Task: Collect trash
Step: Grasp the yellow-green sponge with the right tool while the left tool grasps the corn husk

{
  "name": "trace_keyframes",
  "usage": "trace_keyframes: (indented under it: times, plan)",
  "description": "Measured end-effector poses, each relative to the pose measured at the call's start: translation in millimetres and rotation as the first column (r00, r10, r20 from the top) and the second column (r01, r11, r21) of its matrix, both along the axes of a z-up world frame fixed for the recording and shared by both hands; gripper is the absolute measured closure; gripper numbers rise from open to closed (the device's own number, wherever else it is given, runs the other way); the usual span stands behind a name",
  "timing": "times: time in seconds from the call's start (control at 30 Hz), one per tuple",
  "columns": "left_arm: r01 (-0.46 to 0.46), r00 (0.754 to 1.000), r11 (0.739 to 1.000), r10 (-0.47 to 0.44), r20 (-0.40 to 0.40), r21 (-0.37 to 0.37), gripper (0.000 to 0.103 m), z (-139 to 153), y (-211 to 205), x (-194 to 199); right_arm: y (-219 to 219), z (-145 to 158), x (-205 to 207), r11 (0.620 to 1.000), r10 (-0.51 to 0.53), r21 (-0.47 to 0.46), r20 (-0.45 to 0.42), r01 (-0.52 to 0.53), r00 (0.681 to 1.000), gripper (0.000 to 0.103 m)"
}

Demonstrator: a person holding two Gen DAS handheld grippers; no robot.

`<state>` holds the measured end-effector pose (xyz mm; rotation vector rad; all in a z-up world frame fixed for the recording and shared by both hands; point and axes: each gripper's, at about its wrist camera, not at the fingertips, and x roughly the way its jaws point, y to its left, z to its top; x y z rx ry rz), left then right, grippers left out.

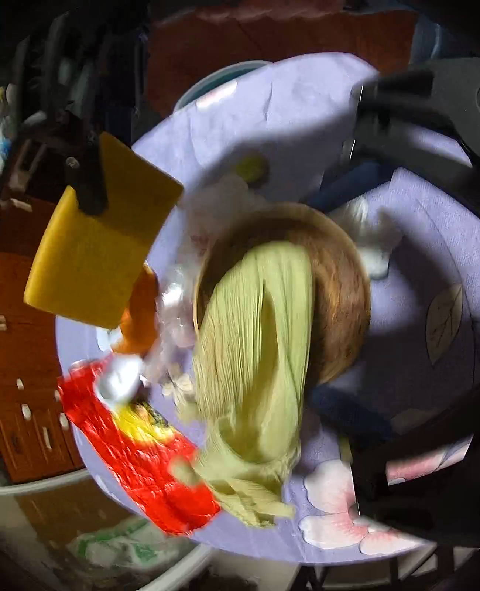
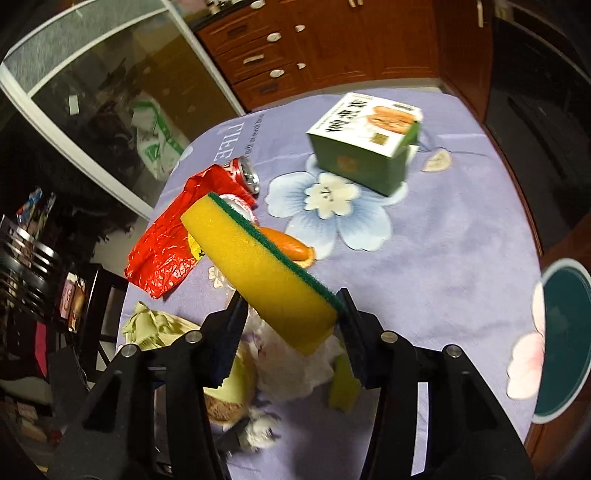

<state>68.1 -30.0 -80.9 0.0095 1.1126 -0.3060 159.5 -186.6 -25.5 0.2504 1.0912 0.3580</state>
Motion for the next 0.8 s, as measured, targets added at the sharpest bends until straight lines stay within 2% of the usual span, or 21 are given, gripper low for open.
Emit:
trace_keyframes:
  times: [0.07,0.1,0.2,0.27,0.33,0.4,0.47,0.53,0.57,0.6,0.63,0.7,0.77,0.8]
  plan:
    - [0.018,1.0,1.0,-0.018,-0.008,0.018,0.071,4.4,-9.4,-1.6,-10.1,0.7,-6.6,1.0,-0.017,0.011,0.0,0.017,1.0,0.056]
    - [0.022,1.0,0.999,-0.022,-0.001,0.038,0.074,6.4,-12.1,-3.3,-14.0,0.8,-8.9,1.0,-0.024,0.018,-0.002,0.024,1.0,0.056]
    - [0.014,1.0,1.0,-0.014,-0.009,-0.005,0.083,12.9,-8.6,-6.5,-25.6,1.6,-18.0,0.998,-0.046,0.037,0.002,0.046,0.999,0.056]
    - [0.004,1.0,0.998,-0.006,-0.028,-0.067,0.083,17.5,0.1,-6.6,-31.6,1.1,-24.9,0.997,-0.049,0.063,-0.006,0.049,0.999,0.056]
    - [-0.026,0.999,0.996,0.023,-0.037,-0.082,0.081,20.1,8.5,-7.0,-32.2,1.8,-29.8,0.996,-0.04,0.078,-0.007,0.04,0.999,0.056]
    - [-0.084,0.995,0.989,0.077,-0.058,-0.124,0.055,23.3,22.4,-7.6,-29.7,4.5,-34.8,0.997,-0.033,0.071,0.005,0.033,0.999,0.056]
    - [-0.123,0.992,0.982,0.118,-0.039,-0.145,0.054,32.1,37.0,-12.2,-29.5,5.2,-36.2,0.997,-0.037,0.069,0.006,0.036,0.999,0.056]
    - [-0.111,0.994,0.986,0.111,-0.002,-0.121,0.054,41.9,39.6,-14.3,-30.6,3.6,-37.7,0.997,-0.046,0.059,0.002,0.046,0.999,0.056]
    - [-0.1,0.995,0.99,0.102,0.015,-0.103,0.051,46.3,42.4,-15.8,-31.4,1.4,-38.1,0.997,-0.048,0.058,-0.007,0.049,0.999,0.056]
    - [-0.078,0.996,0.994,0.081,0.042,-0.076,0.044,53.0,44.4,-15.7,-32.3,-0.6,-38.7,0.997,-0.05,0.062,-0.016,0.051,0.999,0.056]
    - [-0.044,0.996,0.998,0.047,0.069,-0.044,0.04,59.2,45.5,-15.1,-33.4,-2.4,-39.1,0.997,-0.052,0.064,-0.023,0.054,0.998,0.056]
    - [0.05,0.992,0.997,-0.056,0.115,0.052,0.022,67.4,41.9,-12.8,-33.5,-4.9,-38.7,0.996,-0.054,0.065,-0.037,0.056,0.998,0.056]
    - [0.173,0.97,0.971,-0.197,0.141,0.166,0.014,69.5,33.3,-8.0,-32.2,-6.4,-38.6,0.996,-0.058,0.068,-0.045,0.061,0.997,0.055]
    - [0.236,0.956,0.951,-0.264,0.126,0.202,0.011,66.3,30.6,-5.4,-31.4,-6.1,-38.5,0.996,-0.061,0.067,-0.047,0.064,0.997,0.055]
